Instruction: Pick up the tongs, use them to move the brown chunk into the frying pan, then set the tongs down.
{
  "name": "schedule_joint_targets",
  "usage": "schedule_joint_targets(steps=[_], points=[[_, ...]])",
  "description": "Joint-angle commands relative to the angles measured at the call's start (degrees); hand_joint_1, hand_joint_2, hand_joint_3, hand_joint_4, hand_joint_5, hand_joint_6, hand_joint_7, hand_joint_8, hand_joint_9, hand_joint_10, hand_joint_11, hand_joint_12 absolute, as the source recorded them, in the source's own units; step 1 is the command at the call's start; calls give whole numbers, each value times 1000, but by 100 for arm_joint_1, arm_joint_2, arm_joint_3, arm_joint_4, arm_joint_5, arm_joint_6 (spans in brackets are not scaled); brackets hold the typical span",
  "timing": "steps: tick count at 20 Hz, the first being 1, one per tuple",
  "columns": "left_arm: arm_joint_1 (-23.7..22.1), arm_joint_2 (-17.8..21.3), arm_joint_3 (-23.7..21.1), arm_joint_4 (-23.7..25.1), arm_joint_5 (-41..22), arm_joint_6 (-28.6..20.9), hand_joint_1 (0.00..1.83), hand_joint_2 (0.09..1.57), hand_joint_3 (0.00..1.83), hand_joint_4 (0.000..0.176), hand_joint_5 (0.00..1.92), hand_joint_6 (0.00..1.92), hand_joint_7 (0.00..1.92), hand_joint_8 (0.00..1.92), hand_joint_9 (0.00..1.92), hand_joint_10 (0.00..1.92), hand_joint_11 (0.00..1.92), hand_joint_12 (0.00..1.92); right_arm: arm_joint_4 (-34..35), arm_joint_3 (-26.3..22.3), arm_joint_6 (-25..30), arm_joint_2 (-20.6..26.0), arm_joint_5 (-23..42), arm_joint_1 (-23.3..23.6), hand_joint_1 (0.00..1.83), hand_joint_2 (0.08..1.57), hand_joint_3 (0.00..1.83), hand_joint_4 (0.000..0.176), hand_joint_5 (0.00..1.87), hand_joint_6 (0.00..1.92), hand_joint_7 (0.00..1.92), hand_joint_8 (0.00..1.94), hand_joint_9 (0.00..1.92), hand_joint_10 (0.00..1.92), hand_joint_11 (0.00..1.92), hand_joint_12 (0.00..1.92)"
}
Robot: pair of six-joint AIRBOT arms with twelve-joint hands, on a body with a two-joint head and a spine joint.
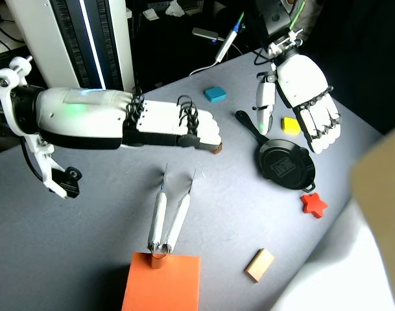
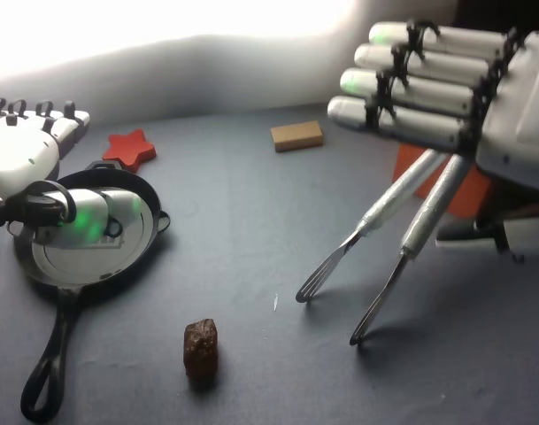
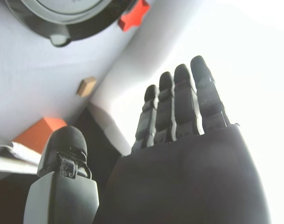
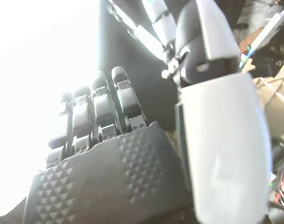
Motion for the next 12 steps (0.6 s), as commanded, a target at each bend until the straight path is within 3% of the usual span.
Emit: schedule_joint_targets(steps=[1,4,7,10,12], points=[[-45,67,66,357,-364,14,0,1235,2,0,34,9,70,3,56,1,0,227,183,-8,166,-6,291,132,697,994,0,0,0,0,7,2,0,0,0,0],[-33,63,174,237,-299,14,0,1234,1,0,28,2,65,3,66,6,0,297,178,3,412,-134,-547,472,826,936,0,0,0,0,0,0,0,0,0,0],[-53,64,287,94,-306,-11,0,1240,2,0,47,7,89,6,84,8,0,300,73,26,414,-318,-1513,816,829,925,0,0,0,0,0,0,0,0,0,0],[-58,66,321,-50,-285,3,9,1239,0,0,81,7,107,1,105,5,0,376,74,58,454,-499,-2573,1165,1012,847,0,0,0,0,0,0,0,0,0,0],[-31,68,339,-191,-139,1,16,1228,0,0,98,8,119,9,102,6,0,368,99,79,536,-643,-3212,1354,1007,846,0,0,0,0,0,0,0,0,5,5]])
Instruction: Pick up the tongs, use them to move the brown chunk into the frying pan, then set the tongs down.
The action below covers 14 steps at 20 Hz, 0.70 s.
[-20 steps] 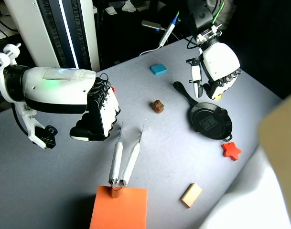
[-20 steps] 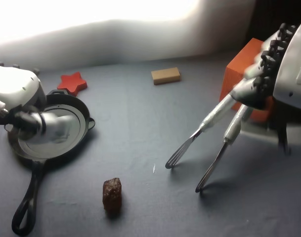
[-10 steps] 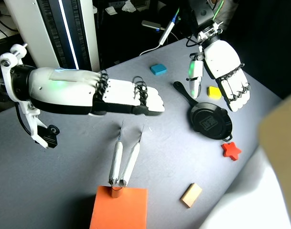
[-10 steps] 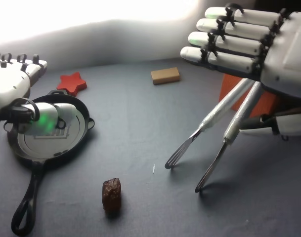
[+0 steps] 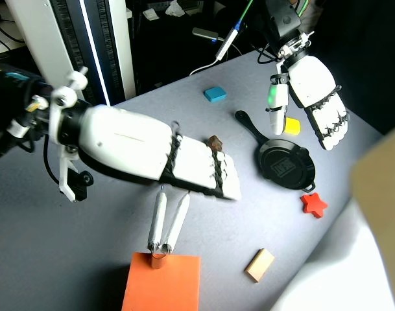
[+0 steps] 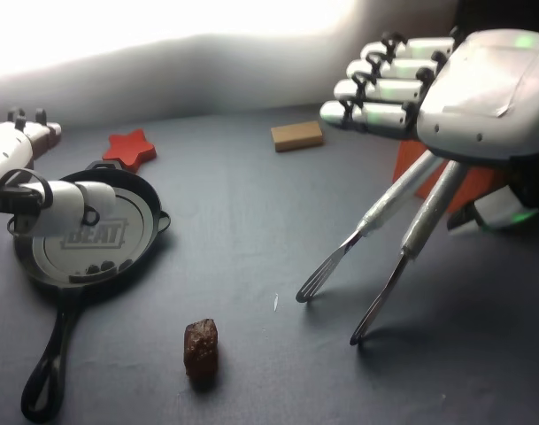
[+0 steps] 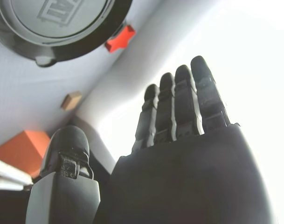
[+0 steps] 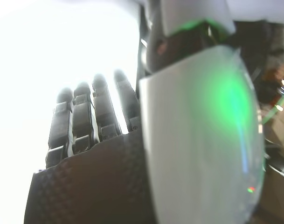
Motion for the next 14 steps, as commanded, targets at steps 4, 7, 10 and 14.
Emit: schedule_joint_targets(steps=[4,7,10,14], points=[[-17,65,21,361,-226,66,0,1235,1,0,86,6,121,3,105,4,0,363,428,-89,-11,-93,-729,383,1040,832,0,0,0,0,0,0,0,0,0,0],[43,62,-15,362,-227,124,0,1239,3,0,98,8,120,0,106,2,0,404,428,-88,-210,-175,-1083,520,1047,837,0,0,0,0,0,0,0,0,0,0],[129,68,-64,390,-228,118,9,1231,0,0,97,6,128,3,116,4,0,429,324,-87,-400,-280,-1267,524,1062,854,0,0,0,0,0,0,0,0,0,0],[102,65,-141,509,-259,2,36,1238,1,0,120,6,153,3,129,3,0,418,-194,-37,-400,-437,-1300,386,1066,861,0,0,0,0,0,0,0,0,0,0]])
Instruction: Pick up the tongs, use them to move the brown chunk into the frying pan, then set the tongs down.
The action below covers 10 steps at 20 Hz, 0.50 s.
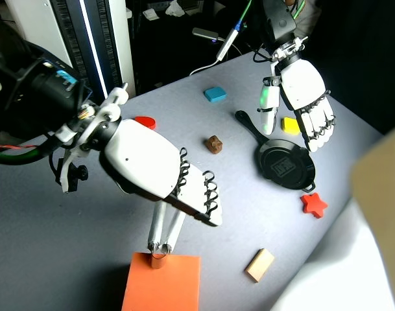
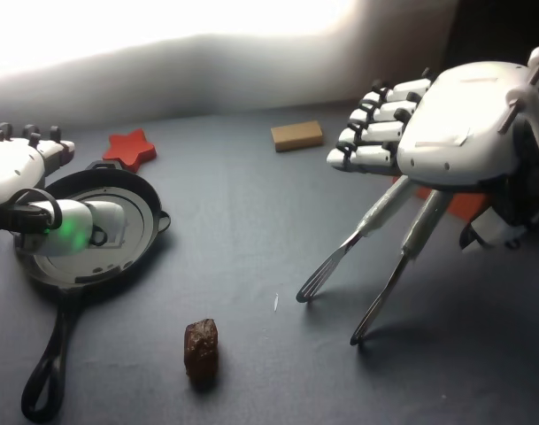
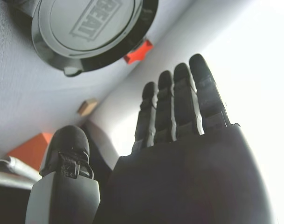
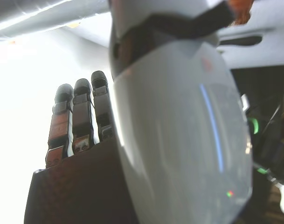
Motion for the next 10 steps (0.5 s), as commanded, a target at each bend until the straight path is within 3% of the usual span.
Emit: schedule_joint_targets(steps=[1,10], points=[[-72,49,3,341,-356,-7,37,1244,2,0,117,4,139,1,117,2,0,393,-134,25,-17,0,421,19,1079,855,0,0,0,0,0,0,0,0,0,0],[-6,53,-22,587,-409,-196,23,1249,0,0,127,7,149,3,126,2,0,442,-205,425,18,-535,57,-63,1112,842,0,0,0,0,0,0,0,0,0,0]])
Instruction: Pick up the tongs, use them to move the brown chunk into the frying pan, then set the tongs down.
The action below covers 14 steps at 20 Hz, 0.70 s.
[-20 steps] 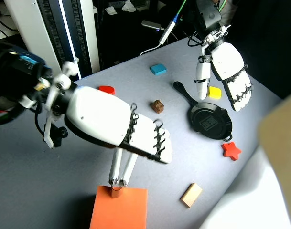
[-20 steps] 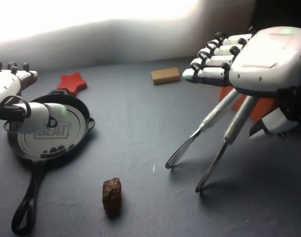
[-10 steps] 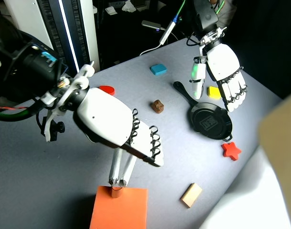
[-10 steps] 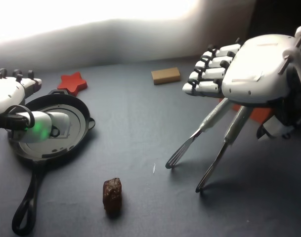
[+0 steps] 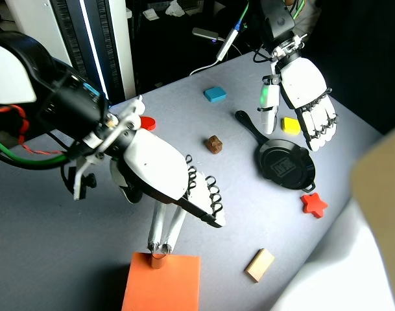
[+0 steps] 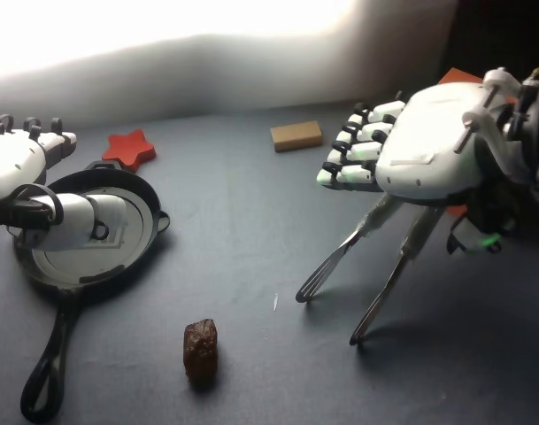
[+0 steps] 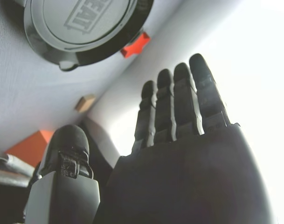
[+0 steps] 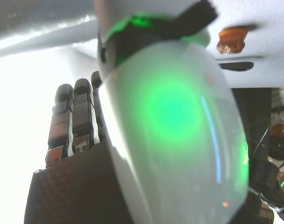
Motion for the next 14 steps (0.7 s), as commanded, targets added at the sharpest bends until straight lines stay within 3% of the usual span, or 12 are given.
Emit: schedule_joint_targets(steps=[1,14], points=[[-18,52,-18,331,-322,-1,42,1257,3,0,141,11,152,3,124,1,0,439,-119,38,26,-9,272,72,1122,856,0,0,0,0,0,0,0,0,0,0],[15,53,-75,311,-399,-33,18,1253,1,0,123,4,150,0,136,1,0,443,216,627,-33,-605,-338,151,1082,855,0,0,0,0,0,0,0,0,0,0]])
